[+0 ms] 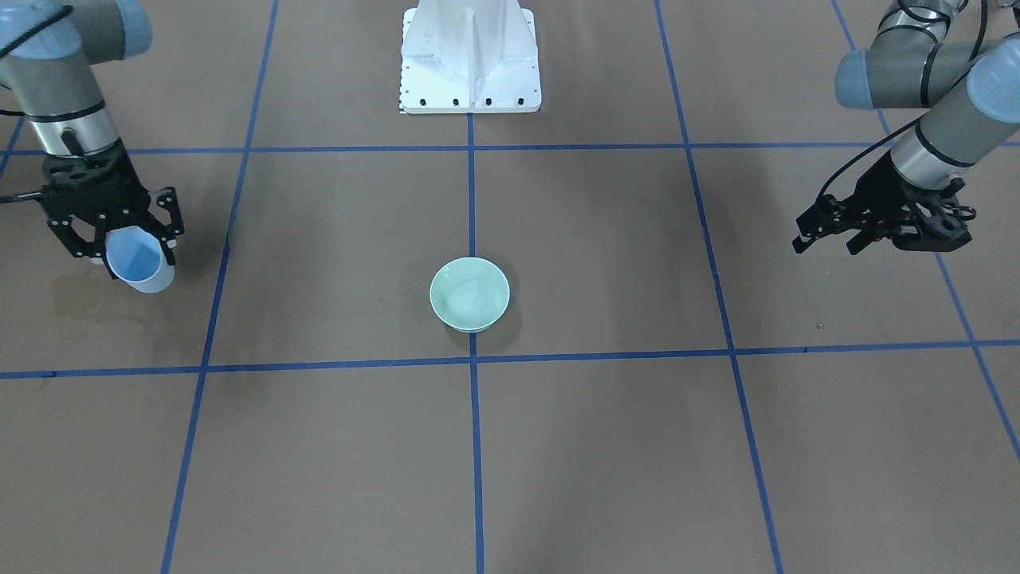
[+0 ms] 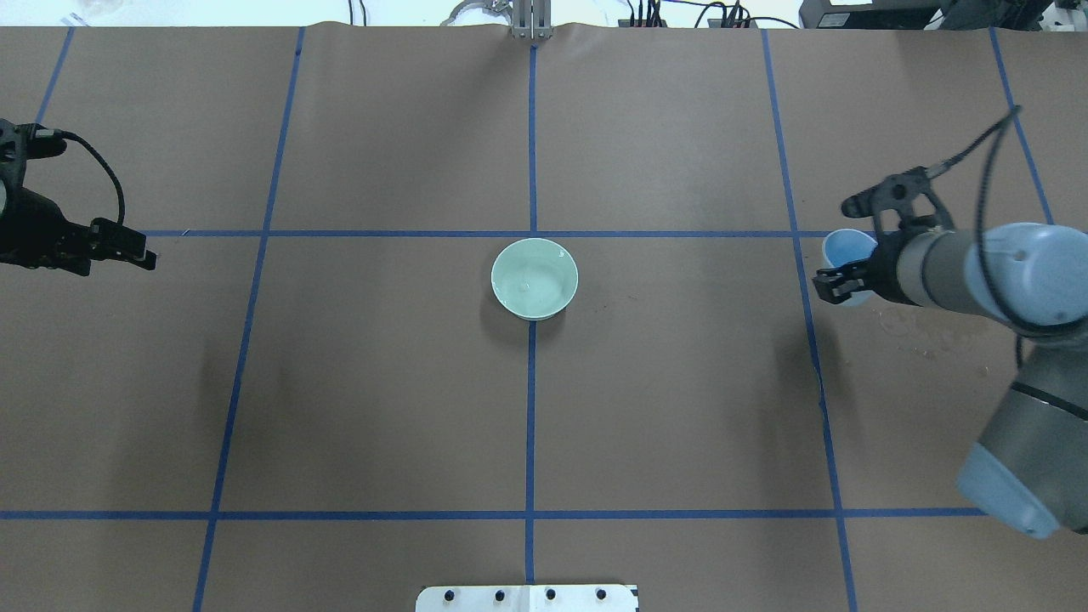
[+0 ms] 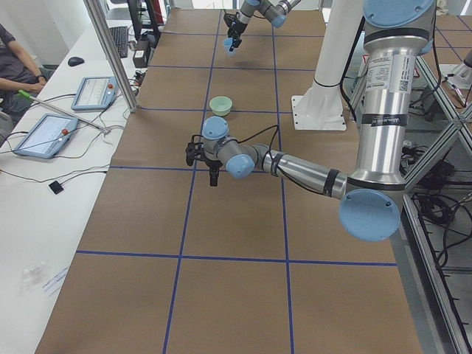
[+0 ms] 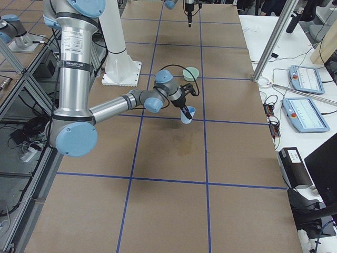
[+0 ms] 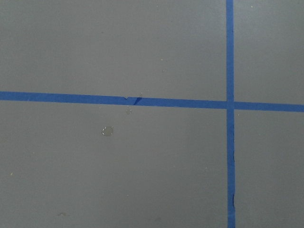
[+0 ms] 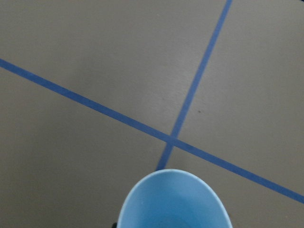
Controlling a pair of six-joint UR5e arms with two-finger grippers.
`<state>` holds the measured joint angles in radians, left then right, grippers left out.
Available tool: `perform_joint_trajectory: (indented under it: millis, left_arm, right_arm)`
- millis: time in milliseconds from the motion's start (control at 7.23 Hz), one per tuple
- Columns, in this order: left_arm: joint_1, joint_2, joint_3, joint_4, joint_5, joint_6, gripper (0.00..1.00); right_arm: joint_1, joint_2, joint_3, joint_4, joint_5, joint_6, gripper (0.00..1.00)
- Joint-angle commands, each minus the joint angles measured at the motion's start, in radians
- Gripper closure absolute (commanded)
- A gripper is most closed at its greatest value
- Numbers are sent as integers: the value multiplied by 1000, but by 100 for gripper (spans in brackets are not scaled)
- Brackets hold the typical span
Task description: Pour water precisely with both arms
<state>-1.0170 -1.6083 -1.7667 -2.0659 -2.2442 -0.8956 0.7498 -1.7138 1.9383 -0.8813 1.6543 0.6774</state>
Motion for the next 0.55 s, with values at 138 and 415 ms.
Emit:
perform_joint_trajectory:
  millis: [138, 415]
  left_arm:
    - [0, 2, -2, 1, 0, 0, 0]
    - [1, -1, 0, 1, 0, 0, 0]
  right_arm:
    - [55, -108, -54, 180, 27, 156, 50]
    - [63, -153, -167, 362, 71, 233, 48]
